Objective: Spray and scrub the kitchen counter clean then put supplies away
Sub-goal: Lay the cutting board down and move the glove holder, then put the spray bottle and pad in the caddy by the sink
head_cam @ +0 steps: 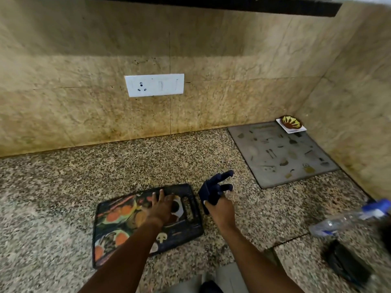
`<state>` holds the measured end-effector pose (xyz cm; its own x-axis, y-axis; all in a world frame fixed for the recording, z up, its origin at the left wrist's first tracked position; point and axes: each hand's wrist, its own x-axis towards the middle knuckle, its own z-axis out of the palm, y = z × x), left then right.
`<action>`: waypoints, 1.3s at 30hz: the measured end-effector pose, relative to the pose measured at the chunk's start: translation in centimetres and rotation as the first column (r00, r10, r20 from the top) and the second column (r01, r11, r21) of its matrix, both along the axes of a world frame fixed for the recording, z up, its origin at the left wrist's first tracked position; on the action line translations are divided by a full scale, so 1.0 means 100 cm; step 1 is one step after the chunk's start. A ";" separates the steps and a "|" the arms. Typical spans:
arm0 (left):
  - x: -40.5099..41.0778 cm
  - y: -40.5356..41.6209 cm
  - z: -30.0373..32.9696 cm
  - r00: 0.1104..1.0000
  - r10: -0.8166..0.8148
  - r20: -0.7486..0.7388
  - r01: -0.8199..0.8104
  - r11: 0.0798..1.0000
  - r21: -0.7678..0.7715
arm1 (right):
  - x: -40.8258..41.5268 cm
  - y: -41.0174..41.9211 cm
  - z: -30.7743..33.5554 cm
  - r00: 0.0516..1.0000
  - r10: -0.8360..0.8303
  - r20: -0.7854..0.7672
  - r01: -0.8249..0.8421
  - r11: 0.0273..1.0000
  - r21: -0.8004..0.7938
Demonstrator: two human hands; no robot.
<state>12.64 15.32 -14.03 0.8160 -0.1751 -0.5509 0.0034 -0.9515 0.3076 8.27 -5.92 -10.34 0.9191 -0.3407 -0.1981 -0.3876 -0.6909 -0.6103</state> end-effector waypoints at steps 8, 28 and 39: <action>-0.025 -0.036 0.032 0.870 -0.377 0.316 0.406 0.913 -0.029 | 0.009 0.000 0.002 0.986 0.095 -0.137 -0.081 0.991 0.106; -0.087 -0.335 0.069 0.852 -0.406 0.331 0.523 0.664 -0.534 | -0.219 -0.248 0.032 0.634 -0.773 -0.010 0.772 0.634 -0.047; -0.113 -0.474 0.049 0.937 -0.275 0.218 0.350 0.725 -0.594 | -0.231 -0.372 -0.046 0.475 -0.836 -0.276 0.880 0.453 0.144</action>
<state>1.34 -32.09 -9.12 0.7000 -0.6992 -0.1454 -0.3284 -0.4959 0.8039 -14.79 -43.08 -14.97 0.1357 -0.8607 -0.4907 -0.7949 0.2011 -0.5724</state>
